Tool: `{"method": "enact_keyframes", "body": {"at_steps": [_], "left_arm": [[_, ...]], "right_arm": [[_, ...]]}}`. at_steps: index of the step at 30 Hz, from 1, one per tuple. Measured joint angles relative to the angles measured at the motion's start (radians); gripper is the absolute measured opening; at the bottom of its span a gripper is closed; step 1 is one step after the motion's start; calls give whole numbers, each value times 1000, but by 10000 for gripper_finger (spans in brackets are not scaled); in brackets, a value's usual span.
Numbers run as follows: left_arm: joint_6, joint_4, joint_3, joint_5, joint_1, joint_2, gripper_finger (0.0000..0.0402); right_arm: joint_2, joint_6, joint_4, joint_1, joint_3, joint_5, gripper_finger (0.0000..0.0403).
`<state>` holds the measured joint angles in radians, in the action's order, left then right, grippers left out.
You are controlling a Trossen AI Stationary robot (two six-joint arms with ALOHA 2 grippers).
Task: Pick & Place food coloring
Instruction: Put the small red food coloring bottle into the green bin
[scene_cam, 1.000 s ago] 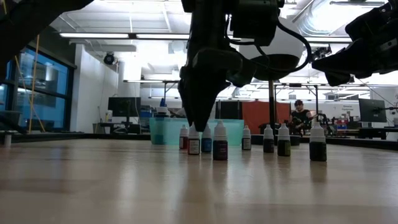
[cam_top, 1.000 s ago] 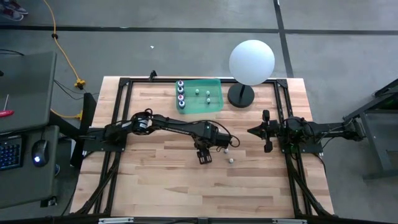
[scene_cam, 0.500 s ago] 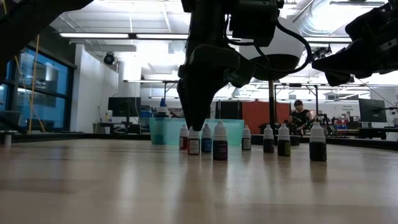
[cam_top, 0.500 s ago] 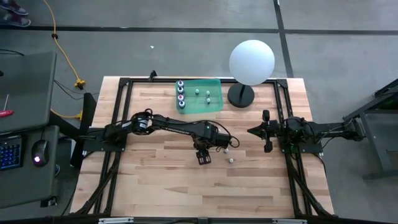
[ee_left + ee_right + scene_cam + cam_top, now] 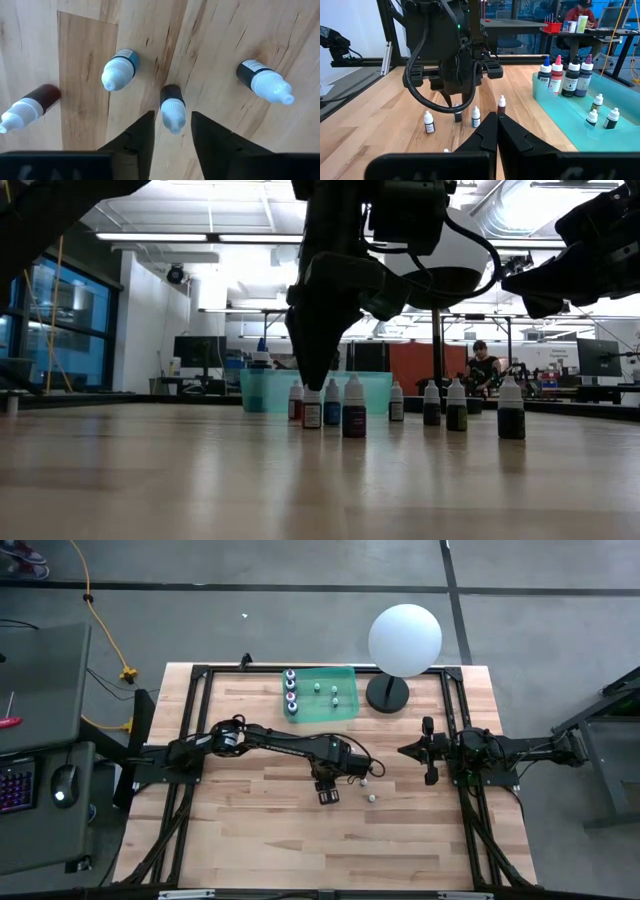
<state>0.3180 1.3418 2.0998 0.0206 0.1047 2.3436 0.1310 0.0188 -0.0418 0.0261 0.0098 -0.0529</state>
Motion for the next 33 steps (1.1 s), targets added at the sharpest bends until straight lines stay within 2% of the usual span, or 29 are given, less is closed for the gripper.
{"method": "enact_keyframes", "body": {"at_steps": [12, 20, 33], "left_arm": [[0, -7, 0, 16, 0, 0, 81], [-7, -4, 0, 15, 0, -2, 40], [-7, 1, 0, 23, 0, -2, 36]], "right_arm": [[0, 0, 0, 0, 0, 0, 0], [0, 0, 0, 0, 0, 0, 0], [0, 0, 0, 0, 0, 0, 0]]}}
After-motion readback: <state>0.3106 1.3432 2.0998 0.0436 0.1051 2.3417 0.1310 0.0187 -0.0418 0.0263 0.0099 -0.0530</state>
